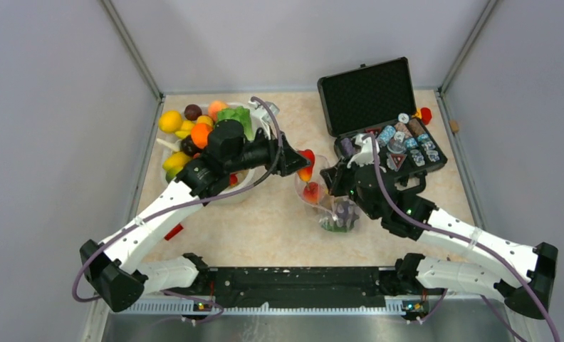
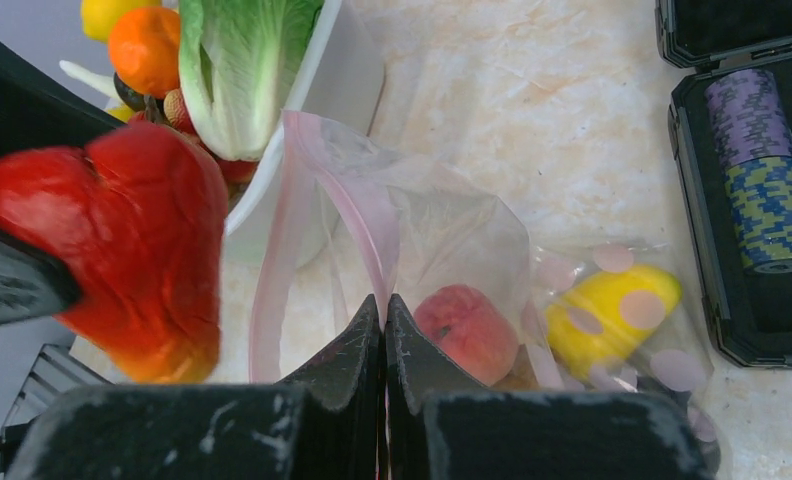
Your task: Place the food in the zip-top bag and seal the zipper
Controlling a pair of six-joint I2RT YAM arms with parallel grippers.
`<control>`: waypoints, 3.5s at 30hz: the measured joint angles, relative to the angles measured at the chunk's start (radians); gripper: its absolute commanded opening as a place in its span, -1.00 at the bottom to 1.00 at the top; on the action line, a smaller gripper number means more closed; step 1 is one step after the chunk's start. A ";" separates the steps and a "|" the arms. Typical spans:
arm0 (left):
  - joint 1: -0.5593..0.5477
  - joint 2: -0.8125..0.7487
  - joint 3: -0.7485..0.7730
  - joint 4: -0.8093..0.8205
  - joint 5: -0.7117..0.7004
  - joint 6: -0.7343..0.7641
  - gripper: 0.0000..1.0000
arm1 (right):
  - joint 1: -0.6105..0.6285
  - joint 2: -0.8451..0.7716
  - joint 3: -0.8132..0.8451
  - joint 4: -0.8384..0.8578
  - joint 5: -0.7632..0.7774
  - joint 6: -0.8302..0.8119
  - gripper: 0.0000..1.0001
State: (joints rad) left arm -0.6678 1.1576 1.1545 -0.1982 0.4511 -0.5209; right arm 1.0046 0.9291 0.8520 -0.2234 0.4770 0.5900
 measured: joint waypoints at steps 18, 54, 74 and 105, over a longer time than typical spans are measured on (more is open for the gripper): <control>-0.073 0.027 -0.226 0.219 -0.219 0.019 0.46 | 0.000 0.016 0.001 0.038 0.037 0.068 -1.00; 0.284 0.095 0.174 -0.207 -0.725 0.328 0.97 | 0.000 -0.045 -0.003 0.108 0.044 0.096 -1.00; 0.348 0.438 0.325 -0.355 -0.705 0.309 0.92 | 0.000 -0.048 -0.008 0.103 0.032 0.102 -1.00; 0.352 0.316 0.309 -0.272 -0.604 0.231 -0.98 | 0.000 -0.057 -0.022 0.105 0.033 0.110 -1.00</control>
State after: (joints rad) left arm -0.3157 1.4734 1.4631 -0.4706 -0.1528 -0.2901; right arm 1.0050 0.8722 0.8299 -0.1188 0.5098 0.7002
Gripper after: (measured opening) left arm 0.221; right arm 0.004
